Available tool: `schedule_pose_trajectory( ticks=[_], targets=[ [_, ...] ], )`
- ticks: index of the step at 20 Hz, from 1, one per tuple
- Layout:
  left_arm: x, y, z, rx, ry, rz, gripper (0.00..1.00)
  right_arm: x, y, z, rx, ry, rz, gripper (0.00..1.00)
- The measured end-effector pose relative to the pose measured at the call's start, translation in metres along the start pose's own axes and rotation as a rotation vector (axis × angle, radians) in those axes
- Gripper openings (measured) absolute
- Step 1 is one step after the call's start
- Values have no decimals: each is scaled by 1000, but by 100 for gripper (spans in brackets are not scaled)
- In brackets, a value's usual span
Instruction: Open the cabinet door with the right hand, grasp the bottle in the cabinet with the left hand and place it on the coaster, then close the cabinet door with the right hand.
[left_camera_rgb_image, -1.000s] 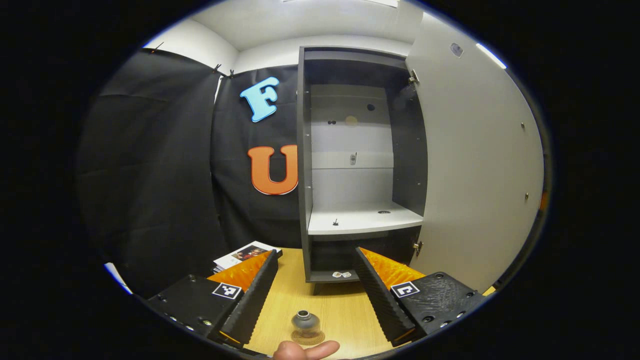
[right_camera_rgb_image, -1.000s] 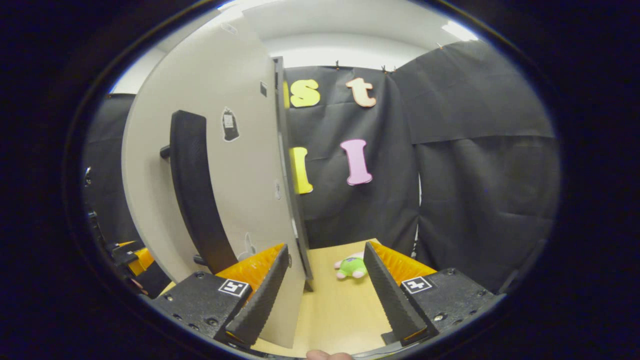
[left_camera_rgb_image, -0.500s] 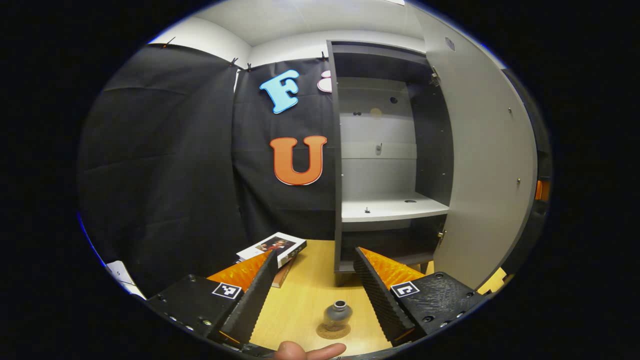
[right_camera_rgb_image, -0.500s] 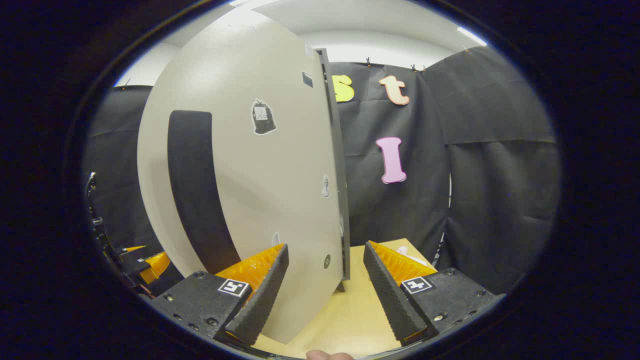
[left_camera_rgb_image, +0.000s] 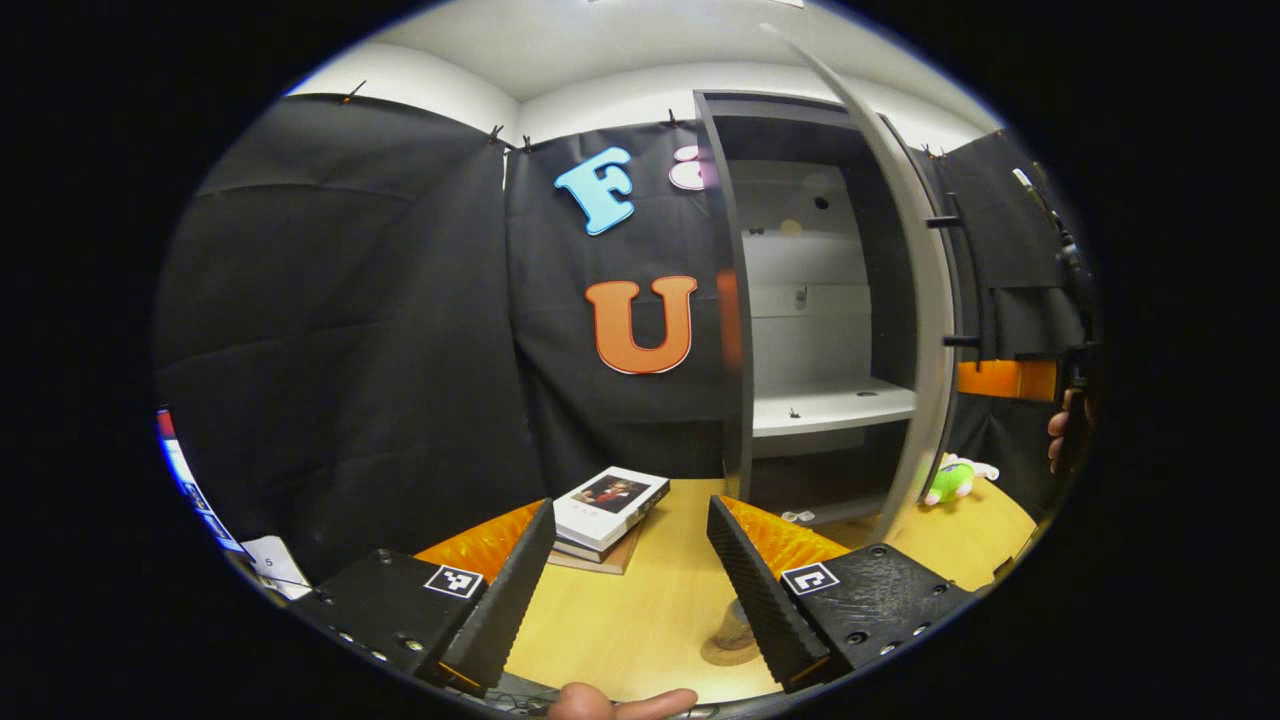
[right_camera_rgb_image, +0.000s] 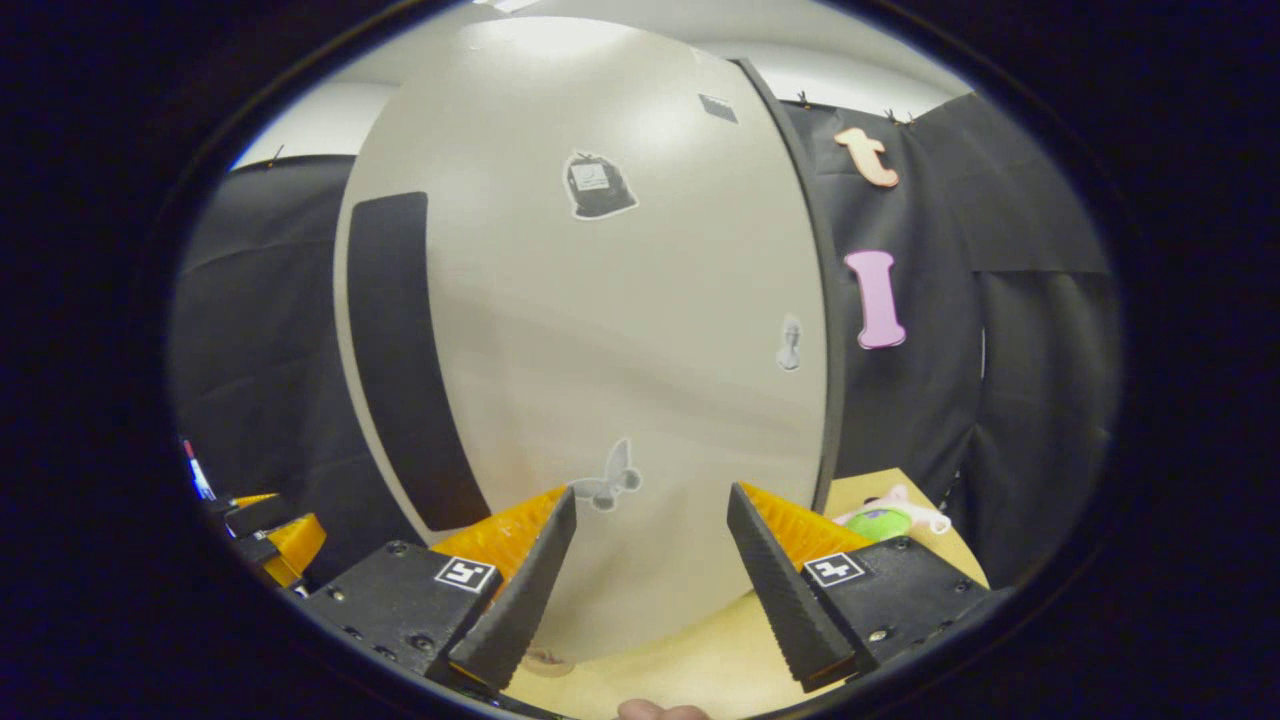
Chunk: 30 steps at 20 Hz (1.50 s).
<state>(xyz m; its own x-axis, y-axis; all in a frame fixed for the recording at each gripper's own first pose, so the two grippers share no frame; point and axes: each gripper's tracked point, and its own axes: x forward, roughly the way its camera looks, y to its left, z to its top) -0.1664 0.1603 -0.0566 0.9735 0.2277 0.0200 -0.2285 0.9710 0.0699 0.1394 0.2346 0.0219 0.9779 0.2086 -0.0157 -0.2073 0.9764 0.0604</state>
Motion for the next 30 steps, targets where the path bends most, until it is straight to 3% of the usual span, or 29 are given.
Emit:
schedule_pose_trajectory(
  ticks=[3, 7, 16, 19, 26, 30],
  targets=[
    [-11, 12, -2, 26, -5, 26, 93, -2, 13, 0, -18, -6, 18, 97],
    [-15, 1, -7, 35, -1, -9, 93, -11, 2, -2, -5, 10, -2, 97],
    [-8, -89, 1, 40, -56, -241, 93, -118, -90, 6, 8, -46, -236, 97],
    [-6, -114, 10, 36, -73, -280, 93, -144, -115, 9, 5, -65, -284, 97],
    [1, -153, 45, 30, -86, -240, 93, -132, -143, 14, -3, -79, -220, 97],
    [9, -159, 53, 43, -73, -176, 92, -113, -157, 20, 22, -83, -176, 97]
  ],
)
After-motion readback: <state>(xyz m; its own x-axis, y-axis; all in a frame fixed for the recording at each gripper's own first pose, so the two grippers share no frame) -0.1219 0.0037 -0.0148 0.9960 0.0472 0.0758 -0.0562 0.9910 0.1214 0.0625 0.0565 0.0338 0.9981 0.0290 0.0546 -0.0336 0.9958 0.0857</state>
